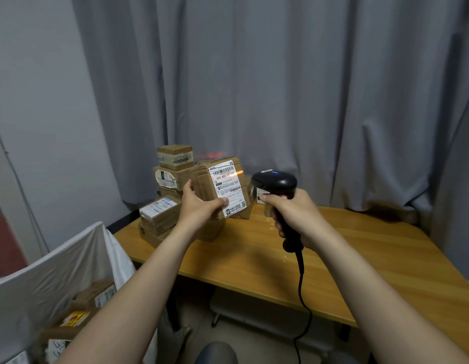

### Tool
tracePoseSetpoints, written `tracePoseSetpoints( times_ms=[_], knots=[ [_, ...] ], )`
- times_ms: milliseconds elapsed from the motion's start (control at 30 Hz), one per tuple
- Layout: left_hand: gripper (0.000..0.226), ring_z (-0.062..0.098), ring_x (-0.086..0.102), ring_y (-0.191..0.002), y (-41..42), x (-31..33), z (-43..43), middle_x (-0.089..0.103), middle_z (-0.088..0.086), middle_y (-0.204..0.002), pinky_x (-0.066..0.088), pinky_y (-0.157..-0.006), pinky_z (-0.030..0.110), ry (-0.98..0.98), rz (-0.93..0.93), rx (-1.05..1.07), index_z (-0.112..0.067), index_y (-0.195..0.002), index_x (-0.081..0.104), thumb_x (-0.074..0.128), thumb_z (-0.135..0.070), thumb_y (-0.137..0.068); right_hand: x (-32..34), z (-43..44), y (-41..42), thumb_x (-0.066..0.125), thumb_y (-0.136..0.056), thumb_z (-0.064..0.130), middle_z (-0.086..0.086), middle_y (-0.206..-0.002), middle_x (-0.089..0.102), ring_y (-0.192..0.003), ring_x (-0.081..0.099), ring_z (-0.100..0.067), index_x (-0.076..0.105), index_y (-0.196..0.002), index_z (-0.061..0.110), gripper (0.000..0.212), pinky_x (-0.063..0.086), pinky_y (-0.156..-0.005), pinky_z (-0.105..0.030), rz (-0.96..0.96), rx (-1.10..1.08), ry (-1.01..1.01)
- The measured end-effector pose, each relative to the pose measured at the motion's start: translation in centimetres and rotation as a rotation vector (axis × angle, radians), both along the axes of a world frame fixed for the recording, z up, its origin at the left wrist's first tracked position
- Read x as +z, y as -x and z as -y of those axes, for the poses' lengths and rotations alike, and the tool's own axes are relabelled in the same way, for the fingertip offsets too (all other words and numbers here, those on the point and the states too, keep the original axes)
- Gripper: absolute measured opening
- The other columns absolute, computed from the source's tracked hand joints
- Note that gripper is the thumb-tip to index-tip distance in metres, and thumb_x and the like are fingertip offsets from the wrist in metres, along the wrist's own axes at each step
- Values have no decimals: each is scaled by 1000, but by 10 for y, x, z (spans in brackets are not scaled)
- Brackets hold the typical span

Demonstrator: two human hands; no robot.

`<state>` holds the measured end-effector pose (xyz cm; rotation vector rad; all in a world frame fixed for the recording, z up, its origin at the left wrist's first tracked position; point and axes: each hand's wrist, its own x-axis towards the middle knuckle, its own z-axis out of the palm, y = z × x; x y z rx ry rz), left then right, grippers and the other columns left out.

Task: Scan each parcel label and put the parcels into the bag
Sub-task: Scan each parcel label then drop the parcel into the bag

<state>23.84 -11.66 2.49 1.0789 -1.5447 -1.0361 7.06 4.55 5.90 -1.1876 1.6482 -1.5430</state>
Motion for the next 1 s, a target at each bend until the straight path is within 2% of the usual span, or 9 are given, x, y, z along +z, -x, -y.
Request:
tracePoseSetpoints(
  times_ms=[133,267,400,567,667,767,833,900,1000],
  knots=[
    [124,26,45,-143,-20,-4,-2,40,7,-161,44,-111,40,4,18,20,-20,-164,11,94,-20,-72,-19,9,2,70,-96,22,-7,-65,55,-46,49,-18,62,-87,7,20,41,-45,-29,44,-16,-52],
    [125,27,44,-143,-51,-11,-6,40,4,-159,45,-113,48,28,72,87,-23,-163,15,96,-22,-68,-38,17,-4,71,-97,24,-7,-72,58,-49,53,-18,63,-91,8,19,44,-47,-29,48,9,-103],
    [131,30,50,-135,-97,-20,-10,42,4,-155,53,-103,55,19,211,165,-33,-159,17,97,-35,-56,-56,27,-17,71,-97,23,-8,-78,59,-50,55,-18,63,-96,9,17,46,-49,-31,46,35,-138],
    [115,29,53,-128,-162,-28,-17,49,3,-141,48,-104,39,16,439,262,-27,-160,21,91,-16,-69,-71,41,-42,71,-97,24,-10,-83,59,-54,55,-21,62,-100,9,18,46,-49,-32,45,76,-209],
    [111,35,54,-127,-199,-33,-18,46,14,-146,50,-106,45,-72,581,297,-27,-156,26,93,-18,-67,-79,51,-59,71,-97,23,-10,-85,59,-56,54,-21,61,-102,11,17,46,-48,-31,48,109,-241],
    [84,36,63,-111,-230,-39,-22,54,14,-131,56,-95,50,-191,706,272,-24,-129,36,94,-22,-67,-86,61,-76,71,-98,22,-10,-86,58,-55,53,-20,60,-104,11,16,44,-48,-32,59,153,-264],
    [72,36,63,-110,-246,-43,-25,59,13,-123,55,-94,51,-234,825,259,-22,-114,36,92,-21,-68,-91,67,-85,71,-97,22,-10,-86,58,-56,53,-20,61,-107,11,18,44,-49,-32,58,176,-282],
    [70,35,62,-109,-261,-46,-27,60,13,-122,56,-90,48,-274,905,264,-22,-111,36,92,-21,-69,-95,72,-95,72,-97,23,-10,-86,59,-58,54,-20,62,-108,12,19,45,-50,-33,51,201,-296],
    [70,31,60,-104,-283,-48,-27,55,13,-125,51,-66,37,-326,952,300,-19,-116,38,91,-15,-70,-101,79,-108,73,-96,25,-11,-88,61,-61,56,-21,62,-108,11,21,47,-51,-33,40,229,-322]
  ],
)
